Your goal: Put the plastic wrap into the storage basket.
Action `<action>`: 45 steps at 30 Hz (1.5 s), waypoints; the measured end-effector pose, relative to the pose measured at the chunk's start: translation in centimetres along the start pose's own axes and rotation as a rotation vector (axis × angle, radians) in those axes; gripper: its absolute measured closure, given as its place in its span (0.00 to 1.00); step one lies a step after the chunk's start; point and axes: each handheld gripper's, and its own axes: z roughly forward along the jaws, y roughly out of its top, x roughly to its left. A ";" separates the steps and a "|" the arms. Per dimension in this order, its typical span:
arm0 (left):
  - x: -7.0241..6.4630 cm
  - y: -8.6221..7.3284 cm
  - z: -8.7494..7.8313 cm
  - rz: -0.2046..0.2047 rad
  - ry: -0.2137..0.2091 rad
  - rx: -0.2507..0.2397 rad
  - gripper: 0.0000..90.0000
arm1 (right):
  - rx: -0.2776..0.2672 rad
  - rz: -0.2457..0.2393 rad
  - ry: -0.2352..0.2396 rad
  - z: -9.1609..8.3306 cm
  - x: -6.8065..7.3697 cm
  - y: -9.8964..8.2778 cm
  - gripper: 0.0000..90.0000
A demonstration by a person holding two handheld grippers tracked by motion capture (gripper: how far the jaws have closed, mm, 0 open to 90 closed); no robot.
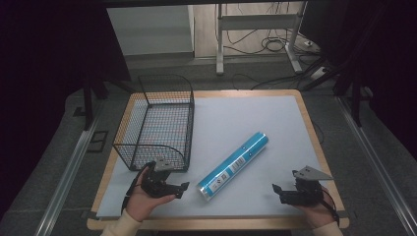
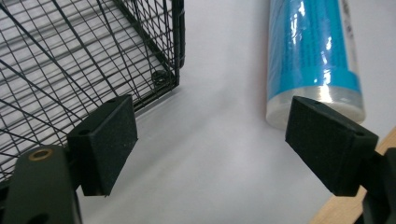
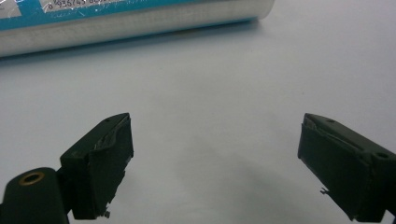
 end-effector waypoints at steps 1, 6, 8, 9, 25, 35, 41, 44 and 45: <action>-0.1 0.3 -0.3 -0.011 -0.005 -0.002 0.18 | -0.003 0.000 0.004 -0.1 0.0 0.0 0.12; -0.5 1.2 -0.4 0.007 -0.014 0.020 0.18 | -0.008 -0.007 0.006 0.0 0.2 0.2 0.13; -0.8 1.7 -0.5 0.020 -0.013 0.025 0.18 | -0.007 -0.006 0.010 0.2 0.2 0.2 0.13; -0.9 1.9 -0.5 0.026 -0.015 0.025 0.18 | -0.006 -0.010 0.011 0.2 0.2 0.2 0.13; -2.0 3.8 0.1 0.056 -0.041 0.036 0.18 | 0.005 -0.009 0.001 0.4 0.1 0.0 0.13; -3.1 5.3 1.3 0.085 -0.059 0.040 0.18 | 0.013 -0.012 -0.007 0.5 -0.1 -0.1 0.13; -3.9 6.2 2.1 0.119 -0.068 0.053 0.18 | 0.014 -0.012 -0.007 0.5 -0.1 -0.1 0.13; -4.2 6.7 2.3 0.126 -0.070 0.052 0.18 | 0.014 -0.013 -0.007 0.5 -0.2 -0.2 0.13; -4.3 6.8 2.4 0.129 -0.070 0.056 0.18 | 0.013 -0.011 -0.009 0.4 -0.2 -0.2 0.13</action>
